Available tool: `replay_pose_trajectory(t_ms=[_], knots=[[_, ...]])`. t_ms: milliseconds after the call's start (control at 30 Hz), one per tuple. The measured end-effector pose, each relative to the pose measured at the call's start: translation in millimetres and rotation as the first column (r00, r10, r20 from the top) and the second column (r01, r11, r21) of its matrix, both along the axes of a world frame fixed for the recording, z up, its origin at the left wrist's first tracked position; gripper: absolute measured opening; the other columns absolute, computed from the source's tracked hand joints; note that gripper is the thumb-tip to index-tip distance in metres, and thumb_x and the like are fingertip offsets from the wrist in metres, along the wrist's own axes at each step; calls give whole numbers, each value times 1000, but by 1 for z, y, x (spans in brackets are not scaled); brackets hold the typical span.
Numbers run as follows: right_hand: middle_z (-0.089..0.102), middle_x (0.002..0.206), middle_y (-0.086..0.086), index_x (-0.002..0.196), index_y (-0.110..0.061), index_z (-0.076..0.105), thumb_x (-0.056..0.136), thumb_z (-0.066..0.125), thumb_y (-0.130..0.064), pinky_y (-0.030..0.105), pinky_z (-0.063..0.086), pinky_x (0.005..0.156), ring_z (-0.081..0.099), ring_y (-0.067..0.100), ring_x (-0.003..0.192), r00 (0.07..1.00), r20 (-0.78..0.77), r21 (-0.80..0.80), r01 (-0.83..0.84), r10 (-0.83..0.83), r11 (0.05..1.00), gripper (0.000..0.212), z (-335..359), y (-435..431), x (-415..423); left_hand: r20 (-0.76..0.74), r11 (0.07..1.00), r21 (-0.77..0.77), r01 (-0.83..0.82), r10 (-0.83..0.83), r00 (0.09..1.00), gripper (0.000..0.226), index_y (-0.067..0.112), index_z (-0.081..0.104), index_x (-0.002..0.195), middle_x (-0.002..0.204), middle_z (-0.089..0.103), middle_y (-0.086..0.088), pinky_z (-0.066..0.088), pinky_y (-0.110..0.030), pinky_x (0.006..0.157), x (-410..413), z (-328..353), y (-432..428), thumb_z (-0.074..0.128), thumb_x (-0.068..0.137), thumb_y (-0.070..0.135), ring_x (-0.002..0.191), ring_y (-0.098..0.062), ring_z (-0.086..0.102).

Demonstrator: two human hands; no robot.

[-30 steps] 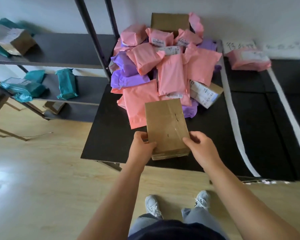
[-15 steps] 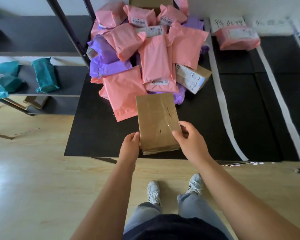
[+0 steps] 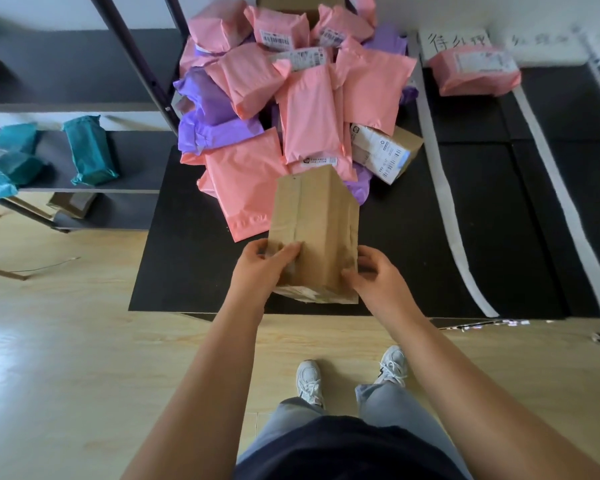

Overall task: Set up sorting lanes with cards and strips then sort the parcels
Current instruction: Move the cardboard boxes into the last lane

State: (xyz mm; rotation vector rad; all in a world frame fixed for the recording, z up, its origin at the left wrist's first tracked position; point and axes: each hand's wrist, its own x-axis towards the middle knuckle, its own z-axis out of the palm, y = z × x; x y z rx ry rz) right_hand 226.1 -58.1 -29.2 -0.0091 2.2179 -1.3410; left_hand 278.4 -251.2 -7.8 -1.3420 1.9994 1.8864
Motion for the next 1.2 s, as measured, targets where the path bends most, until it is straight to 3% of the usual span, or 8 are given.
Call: replay_pose_trajectory(t_ms=[267, 400, 500, 700, 900, 1033, 1133, 1200], knots=[[64, 117, -15, 137, -27, 56, 98, 59, -36, 14, 45, 80, 60, -1, 106, 990, -105, -73, 91, -98, 993, 40, 22, 1, -8, -54, 992, -29, 122, -123, 991, 31, 28, 64, 116, 95, 65, 14, 40, -15, 61, -2, 4, 11, 67, 90, 45, 84, -1, 60], [63, 122, -9, 142, -24, 50, 95, 64, -35, 23, 52, 87, 61, 4, 108, 985, -145, -60, 88, -96, 994, 50, 27, -1, -5, -89, 994, -43, 104, -107, 990, 27, 29, 66, 107, 100, 69, 12, 43, -19, 66, -6, 7, 15, 56, 95, 51, 89, -3, 62], [62, 122, -9, 144, -25, 48, 97, 63, -32, 27, 52, 91, 61, 7, 110, 987, -145, -33, 67, -71, 997, 50, 26, 3, -6, -85, 975, -65, 210, -216, 973, 32, 26, 63, 122, 102, 70, 9, 48, -19, 67, -8, 4, 18, 63, 94, 41, 89, -6, 66], [61, 119, -11, 143, -28, 47, 98, 61, -27, 27, 52, 90, 61, 6, 108, 986, -124, -39, 107, -111, 994, 47, 23, 17, -10, -99, 981, -15, 195, -196, 976, 34, 30, 69, 113, 93, 74, 12, 55, -26, 80, -9, -4, 30, 70, 86, 51, 86, -4, 71], [59, 115, -17, 143, -31, 47, 98, 62, -22, 21, 51, 84, 60, -1, 101, 980, -152, -35, 128, -132, 991, 48, 22, 21, -16, -92, 980, -100, 170, -180, 979, 25, 32, 74, 100, 87, 73, 21, 43, -14, 65, -15, 1, 37, 60, 92, 52, 77, 10, 64], [57, 104, -28, 140, -35, 50, 98, 61, -23, 11, 45, 71, 58, -10, 92, 982, -116, -51, 145, -150, 988, 45, 18, 25, -23, -115, 978, -130, 163, -178, 977, 25, 28, 68, 81, 81, 69, 14, 46, -22, 72, -21, 8, 37, 54, 96, 41, 77, -6, 61], [55, 100, -29, 141, -33, 49, 99, 59, -22, 11, 40, 71, 56, -8, 93, 984, -99, -22, 148, -150, 989, 44, 15, 32, -28, -103, 951, -185, 247, -269, 958, 17, 34, 73, 101, 102, 72, 13, 53, -32, 87, -25, 10, 42, 59, 95, 27, 99, -9, 65], [56, 104, -26, 141, -31, 49, 99, 59, -20, 11, 39, 70, 57, -2, 101, 980, -125, 9, 160, -157, 987, 45, 15, 36, -29, -114, 924, -255, 284, -321, 940, 18, 34, 70, 109, 109, 69, 14, 51, -25, 82, -27, 9, 48, 61, 95, 28, 102, -3, 62]])
